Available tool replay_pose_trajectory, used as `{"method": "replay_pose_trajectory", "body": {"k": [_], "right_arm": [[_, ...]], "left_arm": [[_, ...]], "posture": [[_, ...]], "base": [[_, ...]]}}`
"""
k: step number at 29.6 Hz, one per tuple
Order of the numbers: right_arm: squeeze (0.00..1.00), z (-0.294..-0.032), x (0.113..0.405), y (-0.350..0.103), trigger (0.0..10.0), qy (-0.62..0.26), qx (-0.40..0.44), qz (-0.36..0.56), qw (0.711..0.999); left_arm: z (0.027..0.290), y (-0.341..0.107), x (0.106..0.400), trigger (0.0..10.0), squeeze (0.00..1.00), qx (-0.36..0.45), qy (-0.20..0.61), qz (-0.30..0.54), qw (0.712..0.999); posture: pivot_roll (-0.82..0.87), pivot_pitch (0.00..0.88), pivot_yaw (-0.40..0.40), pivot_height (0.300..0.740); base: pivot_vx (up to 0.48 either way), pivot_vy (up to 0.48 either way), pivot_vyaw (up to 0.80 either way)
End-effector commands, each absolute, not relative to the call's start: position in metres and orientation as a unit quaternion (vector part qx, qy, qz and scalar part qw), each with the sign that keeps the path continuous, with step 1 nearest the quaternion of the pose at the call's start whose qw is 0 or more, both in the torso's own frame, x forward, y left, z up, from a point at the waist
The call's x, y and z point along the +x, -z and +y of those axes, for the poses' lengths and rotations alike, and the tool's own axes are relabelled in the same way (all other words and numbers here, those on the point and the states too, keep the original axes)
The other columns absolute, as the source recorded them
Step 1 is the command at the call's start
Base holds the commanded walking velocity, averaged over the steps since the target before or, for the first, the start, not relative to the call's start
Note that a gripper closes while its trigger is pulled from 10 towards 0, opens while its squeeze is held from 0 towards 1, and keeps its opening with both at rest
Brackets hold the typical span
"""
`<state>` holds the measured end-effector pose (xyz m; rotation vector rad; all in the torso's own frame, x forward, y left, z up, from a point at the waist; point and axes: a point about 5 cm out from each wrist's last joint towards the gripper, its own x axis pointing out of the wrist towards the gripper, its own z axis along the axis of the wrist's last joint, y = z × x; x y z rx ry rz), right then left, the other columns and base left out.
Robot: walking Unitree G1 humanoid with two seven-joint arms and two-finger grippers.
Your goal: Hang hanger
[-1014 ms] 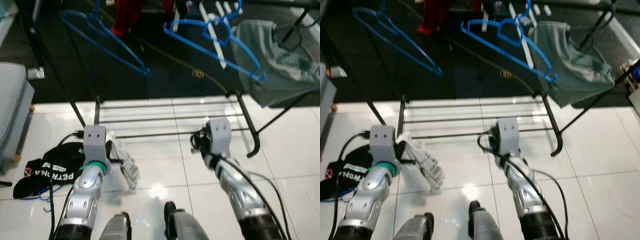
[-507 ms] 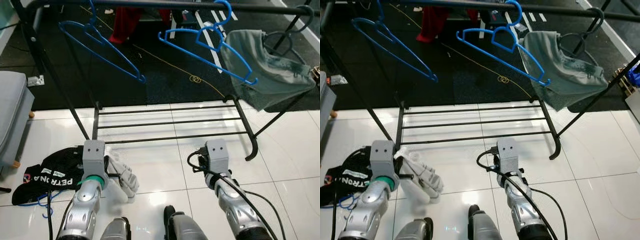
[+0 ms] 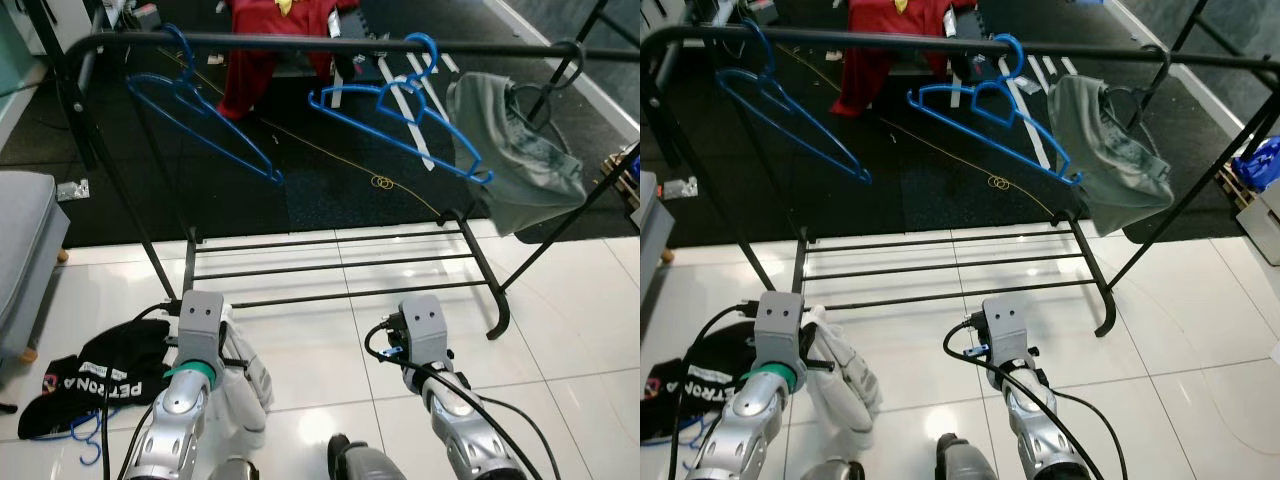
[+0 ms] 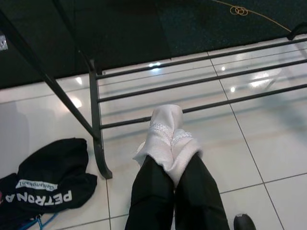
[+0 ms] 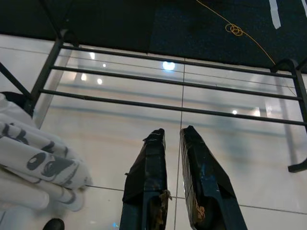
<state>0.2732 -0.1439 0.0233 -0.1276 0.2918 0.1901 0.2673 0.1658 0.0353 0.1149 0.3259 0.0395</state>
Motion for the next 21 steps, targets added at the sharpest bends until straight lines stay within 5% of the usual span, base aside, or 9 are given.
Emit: {"method": "replay_pose_trajectory", "body": {"k": [1, 21], "right_arm": [[0.00, -0.147, 0.267, -0.016, 10.0, -0.089, -0.058, 0.159, 0.982], [0.00, -0.140, 0.264, -0.001, 10.0, -0.107, -0.055, 0.177, 0.977]], "left_arm": [[0.166, -0.031, 0.263, 10.0, 0.00, 0.064, -0.015, 0.165, 0.984], [0.163, -0.013, 0.255, 10.0, 0.00, 0.079, -0.026, 0.180, 0.980]], "posture": [[-0.03, 0.016, 0.025, 0.740], [-0.02, 0.000, 0.015, 0.740]], "base": [[0.000, 0.000, 0.00], [0.000, 0.000, 0.00]]}}
